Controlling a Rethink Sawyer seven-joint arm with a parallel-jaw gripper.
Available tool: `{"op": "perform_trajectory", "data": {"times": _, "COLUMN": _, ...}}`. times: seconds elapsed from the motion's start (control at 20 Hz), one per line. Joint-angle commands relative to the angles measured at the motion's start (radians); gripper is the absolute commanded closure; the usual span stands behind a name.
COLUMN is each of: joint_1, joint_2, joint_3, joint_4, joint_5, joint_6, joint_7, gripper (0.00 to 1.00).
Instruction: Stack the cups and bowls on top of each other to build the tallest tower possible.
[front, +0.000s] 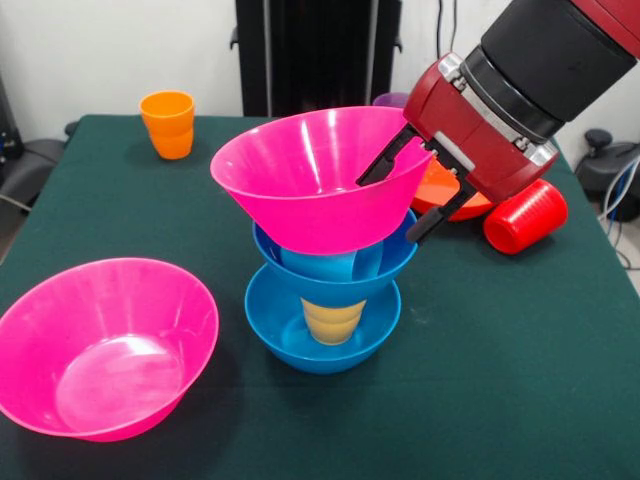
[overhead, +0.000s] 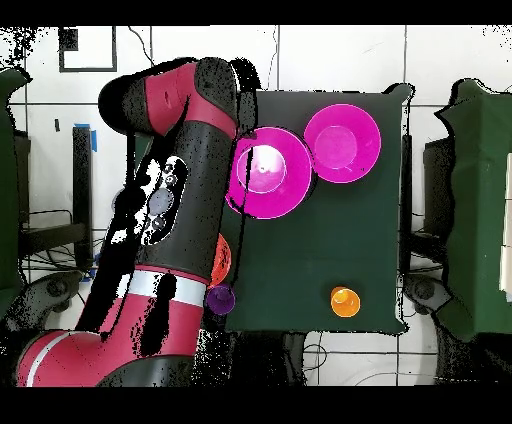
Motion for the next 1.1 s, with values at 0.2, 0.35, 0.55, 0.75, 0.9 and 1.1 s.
{"op": "perform_trajectory", "data": {"times": 0.2, "joint_1": 0.011, "joint_2": -0.018, "joint_3": 0.024, "joint_4": -0.082, "joint_5": -0.044, "joint_6": 0.203, "joint_7": -0.133, "gripper": 0.0}}
{"op": "perform_trajectory", "data": {"times": 0.35, "joint_1": 0.015, "joint_2": -0.037, "joint_3": 0.012, "joint_4": -0.088, "joint_5": -0.047, "joint_6": 0.244, "joint_7": -0.152, "gripper": 0.0}}
{"op": "perform_trajectory", "data": {"times": 0.55, "joint_1": 0.029, "joint_2": -0.053, "joint_3": -0.007, "joint_4": -0.087, "joint_5": -0.057, "joint_6": 0.281, "joint_7": -0.151, "gripper": 0.0}}
{"op": "perform_trajectory", "data": {"times": 0.75, "joint_1": 0.03, "joint_2": -0.057, "joint_3": -0.021, "joint_4": -0.11, "joint_5": -0.064, "joint_6": 0.274, "joint_7": -0.152, "gripper": 0.0}}
{"op": "perform_trajectory", "data": {"times": 0.9, "joint_1": 0.025, "joint_2": -0.048, "joint_3": 0.002, "joint_4": -0.134, "joint_5": -0.043, "joint_6": 0.193, "joint_7": -0.107, "gripper": 0.0}}
{"op": "perform_trajectory", "data": {"times": 1.1, "joint_1": 0.036, "joint_2": -0.016, "joint_3": -0.043, "joint_4": -0.223, "joint_5": -0.069, "joint_6": 0.214, "joint_7": -0.104, "gripper": 0.0}}
